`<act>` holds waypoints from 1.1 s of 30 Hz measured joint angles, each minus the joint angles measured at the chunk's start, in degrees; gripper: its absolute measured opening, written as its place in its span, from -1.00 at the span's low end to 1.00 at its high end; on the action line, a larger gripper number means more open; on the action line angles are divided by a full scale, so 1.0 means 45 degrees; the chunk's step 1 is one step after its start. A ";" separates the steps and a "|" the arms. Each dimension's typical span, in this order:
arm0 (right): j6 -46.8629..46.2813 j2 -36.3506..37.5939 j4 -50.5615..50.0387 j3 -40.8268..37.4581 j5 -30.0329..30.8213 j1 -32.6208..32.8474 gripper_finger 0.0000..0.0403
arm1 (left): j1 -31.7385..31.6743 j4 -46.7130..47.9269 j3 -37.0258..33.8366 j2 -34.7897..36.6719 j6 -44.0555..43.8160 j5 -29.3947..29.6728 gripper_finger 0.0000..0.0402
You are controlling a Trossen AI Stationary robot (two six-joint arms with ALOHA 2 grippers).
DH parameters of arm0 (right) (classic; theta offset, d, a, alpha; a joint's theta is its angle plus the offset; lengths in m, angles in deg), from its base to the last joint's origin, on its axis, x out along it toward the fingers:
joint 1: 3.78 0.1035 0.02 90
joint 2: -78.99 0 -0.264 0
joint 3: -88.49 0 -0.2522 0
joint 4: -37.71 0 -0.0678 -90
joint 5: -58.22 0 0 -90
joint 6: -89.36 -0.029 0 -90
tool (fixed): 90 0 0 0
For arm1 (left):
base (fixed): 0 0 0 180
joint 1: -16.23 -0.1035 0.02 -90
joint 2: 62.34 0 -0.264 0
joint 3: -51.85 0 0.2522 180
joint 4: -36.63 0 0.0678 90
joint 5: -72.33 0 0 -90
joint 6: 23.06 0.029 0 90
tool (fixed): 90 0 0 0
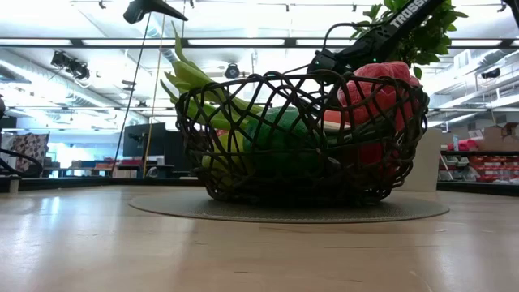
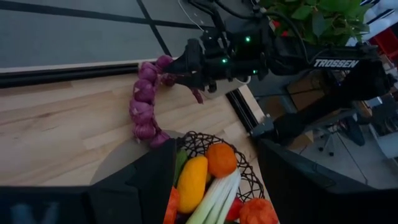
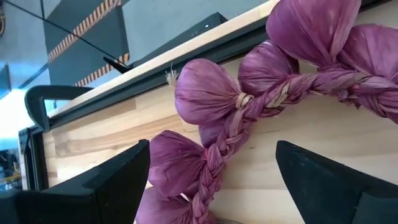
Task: Build produce basket
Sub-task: Put the purple garlic into the black wire basket
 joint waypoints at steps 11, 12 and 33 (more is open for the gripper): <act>-0.1381 -0.0007 -0.0422 0.0000 0.0738 0.0411 0.74 | -0.0005 0.0000 0.0000 0.0000 -0.0005 0.0278 0.15; -0.1377 -0.0010 -0.0442 0.0000 0.0736 0.0414 0.74 | -0.0005 0.0000 0.0000 0.0000 -0.0002 0.0278 0.15; -0.0044 -0.0256 0.0763 -0.0617 0.0245 0.0478 0.74 | -0.0005 0.0015 0.0000 0.0000 0.0248 0.0275 0.15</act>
